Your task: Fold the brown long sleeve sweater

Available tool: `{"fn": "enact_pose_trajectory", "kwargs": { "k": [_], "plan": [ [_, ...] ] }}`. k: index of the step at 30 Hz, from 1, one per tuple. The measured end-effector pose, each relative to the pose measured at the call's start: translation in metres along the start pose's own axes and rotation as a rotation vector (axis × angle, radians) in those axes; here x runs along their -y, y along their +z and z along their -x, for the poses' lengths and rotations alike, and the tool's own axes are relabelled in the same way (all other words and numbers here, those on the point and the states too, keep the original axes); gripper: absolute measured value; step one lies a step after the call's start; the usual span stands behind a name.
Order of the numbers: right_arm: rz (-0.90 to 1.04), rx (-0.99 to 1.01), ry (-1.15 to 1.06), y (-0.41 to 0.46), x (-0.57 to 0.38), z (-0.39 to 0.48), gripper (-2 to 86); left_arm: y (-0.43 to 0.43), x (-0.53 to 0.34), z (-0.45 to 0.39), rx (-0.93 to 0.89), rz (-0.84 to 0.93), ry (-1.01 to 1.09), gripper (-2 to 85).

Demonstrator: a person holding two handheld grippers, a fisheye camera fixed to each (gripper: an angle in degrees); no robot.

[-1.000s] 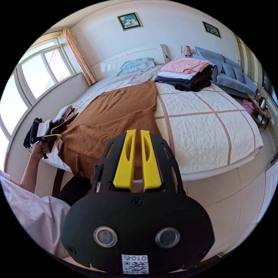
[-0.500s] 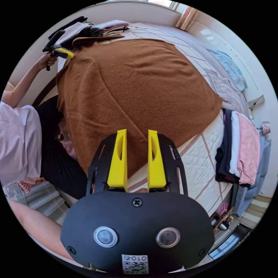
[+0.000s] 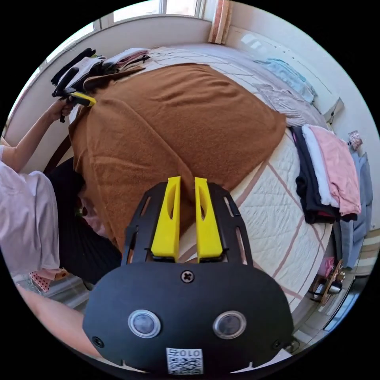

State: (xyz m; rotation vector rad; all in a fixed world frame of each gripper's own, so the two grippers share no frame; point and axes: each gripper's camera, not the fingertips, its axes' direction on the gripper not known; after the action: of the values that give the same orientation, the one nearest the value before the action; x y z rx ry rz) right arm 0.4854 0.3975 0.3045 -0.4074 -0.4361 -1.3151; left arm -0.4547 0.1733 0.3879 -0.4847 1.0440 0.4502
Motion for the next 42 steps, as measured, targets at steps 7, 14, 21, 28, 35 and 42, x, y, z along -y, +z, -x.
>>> {"fn": "enact_pose_trajectory", "kwargs": {
  "k": [7, 14, 21, 28, 35, 42],
  "plan": [
    [-0.210, -0.019, 0.085, -0.037, -0.034, 0.055, 6.8, -0.055, -0.034, -0.029, 0.219, -0.156, -0.017, 6.7],
    [-0.151, 0.084, 0.270, -0.008, -0.056, 0.062, 7.3, -0.076, 0.034, -0.047, 0.594, -0.083, 0.076, 12.4],
    [-0.404, -0.038, 0.380, -0.109, -0.145, 0.108, 7.6, -0.034, 0.135, -0.002, 0.605, 0.175, 0.025, 12.3],
    [-0.384, -0.075, 0.478, -0.125, -0.231, 0.135, 6.6, -0.028, 0.139, 0.037, 0.451, 0.179, -0.116, 3.5],
    [-0.536, 0.032, 0.511, -0.121, -0.262, 0.135, 5.3, -0.172, 0.080, -0.013, 0.288, -0.309, 0.001, 0.2],
    [-0.544, 0.091, 0.480, -0.111, -0.263, 0.128, 6.2, -0.292, 0.068, -0.185, 0.277, -0.582, 0.380, 0.3]
  ]
}}
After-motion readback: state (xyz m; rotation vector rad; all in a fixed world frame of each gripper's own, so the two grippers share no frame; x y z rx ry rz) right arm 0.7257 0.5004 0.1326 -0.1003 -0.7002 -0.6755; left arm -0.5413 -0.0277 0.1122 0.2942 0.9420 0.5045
